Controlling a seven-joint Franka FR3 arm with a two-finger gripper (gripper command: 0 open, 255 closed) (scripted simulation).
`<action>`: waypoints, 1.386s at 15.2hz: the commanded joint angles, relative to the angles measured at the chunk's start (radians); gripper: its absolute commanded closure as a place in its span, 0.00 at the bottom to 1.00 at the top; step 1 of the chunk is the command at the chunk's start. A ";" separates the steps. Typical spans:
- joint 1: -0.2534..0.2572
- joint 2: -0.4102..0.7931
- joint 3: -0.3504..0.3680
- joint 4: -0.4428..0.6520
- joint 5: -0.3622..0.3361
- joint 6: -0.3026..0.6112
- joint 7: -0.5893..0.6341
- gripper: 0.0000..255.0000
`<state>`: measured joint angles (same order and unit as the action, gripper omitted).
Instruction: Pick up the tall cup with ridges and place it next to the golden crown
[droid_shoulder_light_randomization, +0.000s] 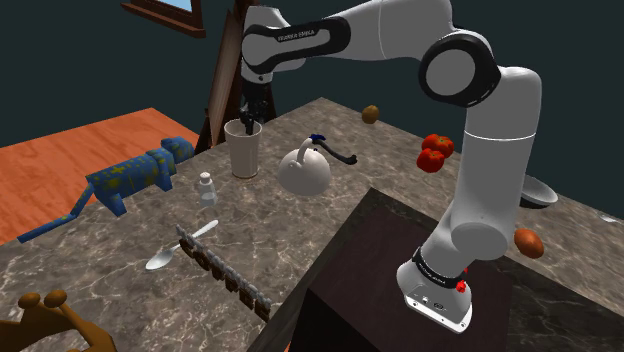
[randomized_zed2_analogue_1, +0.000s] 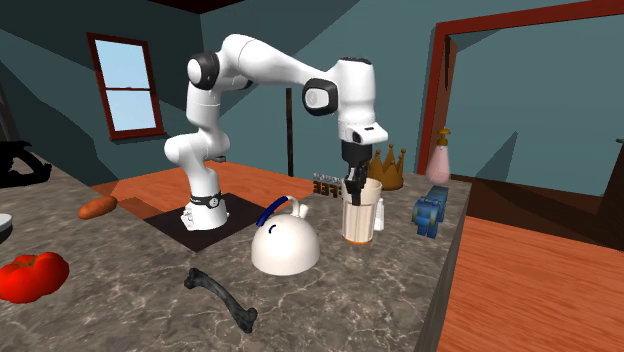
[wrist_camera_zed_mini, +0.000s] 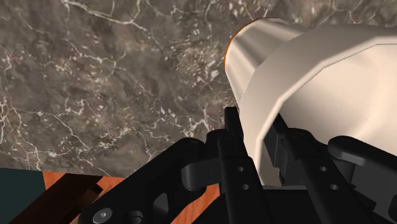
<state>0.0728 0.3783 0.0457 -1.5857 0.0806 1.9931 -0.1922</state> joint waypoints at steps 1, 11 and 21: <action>-0.001 -0.007 0.000 0.016 0.000 -0.022 0.000 1.00; -0.002 -0.025 -0.001 0.125 -0.003 -0.148 0.010 1.00; -0.002 -0.017 0.000 0.270 -0.005 -0.286 0.021 1.00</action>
<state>0.0703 0.3604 0.0448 -1.3303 0.0754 1.7205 -0.1734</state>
